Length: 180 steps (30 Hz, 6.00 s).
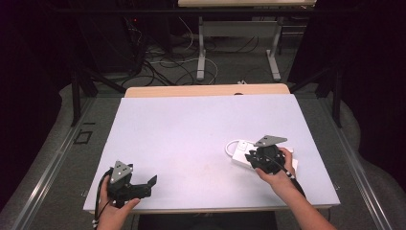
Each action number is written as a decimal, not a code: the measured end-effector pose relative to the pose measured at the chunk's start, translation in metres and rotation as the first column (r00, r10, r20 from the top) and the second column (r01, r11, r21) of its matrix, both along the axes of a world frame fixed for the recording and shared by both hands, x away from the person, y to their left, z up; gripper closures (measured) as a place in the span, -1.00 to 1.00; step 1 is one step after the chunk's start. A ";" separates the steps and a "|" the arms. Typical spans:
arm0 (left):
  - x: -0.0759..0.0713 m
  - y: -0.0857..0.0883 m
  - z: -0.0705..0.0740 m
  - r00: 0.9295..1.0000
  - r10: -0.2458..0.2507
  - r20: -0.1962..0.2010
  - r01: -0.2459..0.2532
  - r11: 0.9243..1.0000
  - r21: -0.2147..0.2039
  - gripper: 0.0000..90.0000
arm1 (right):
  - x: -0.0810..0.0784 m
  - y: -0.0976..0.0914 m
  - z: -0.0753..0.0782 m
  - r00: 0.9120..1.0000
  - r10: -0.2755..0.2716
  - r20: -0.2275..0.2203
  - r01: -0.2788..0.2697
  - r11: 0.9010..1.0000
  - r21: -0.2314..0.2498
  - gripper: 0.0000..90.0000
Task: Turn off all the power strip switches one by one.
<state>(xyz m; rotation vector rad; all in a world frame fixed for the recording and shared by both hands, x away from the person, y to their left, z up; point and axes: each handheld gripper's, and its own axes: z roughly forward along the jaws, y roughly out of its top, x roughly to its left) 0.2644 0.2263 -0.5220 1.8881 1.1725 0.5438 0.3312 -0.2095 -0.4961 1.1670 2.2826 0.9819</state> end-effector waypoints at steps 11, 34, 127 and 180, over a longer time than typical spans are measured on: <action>0.000 -0.001 -0.001 1.000 0.003 -0.002 -0.003 1.000 -0.001 -0.95 | 0.020 0.000 0.003 0.999 0.023 -0.039 -0.023 1.000 0.012 1.00; -0.001 0.000 0.000 1.000 -0.004 0.006 0.004 1.000 0.010 -0.95 | 0.056 0.015 0.002 0.995 0.034 -0.099 -0.038 0.999 -0.036 1.00; 0.000 0.002 -0.001 1.000 0.023 0.009 -0.023 1.000 -0.011 -0.89 | 0.076 0.006 -0.015 0.983 -0.080 -0.164 0.071 0.996 -0.060 1.00; -0.001 0.009 0.001 0.997 0.074 0.008 -0.073 0.995 -0.060 -0.99 | 0.069 -0.037 -0.017 0.957 -0.186 -0.223 0.164 0.980 -0.112 1.00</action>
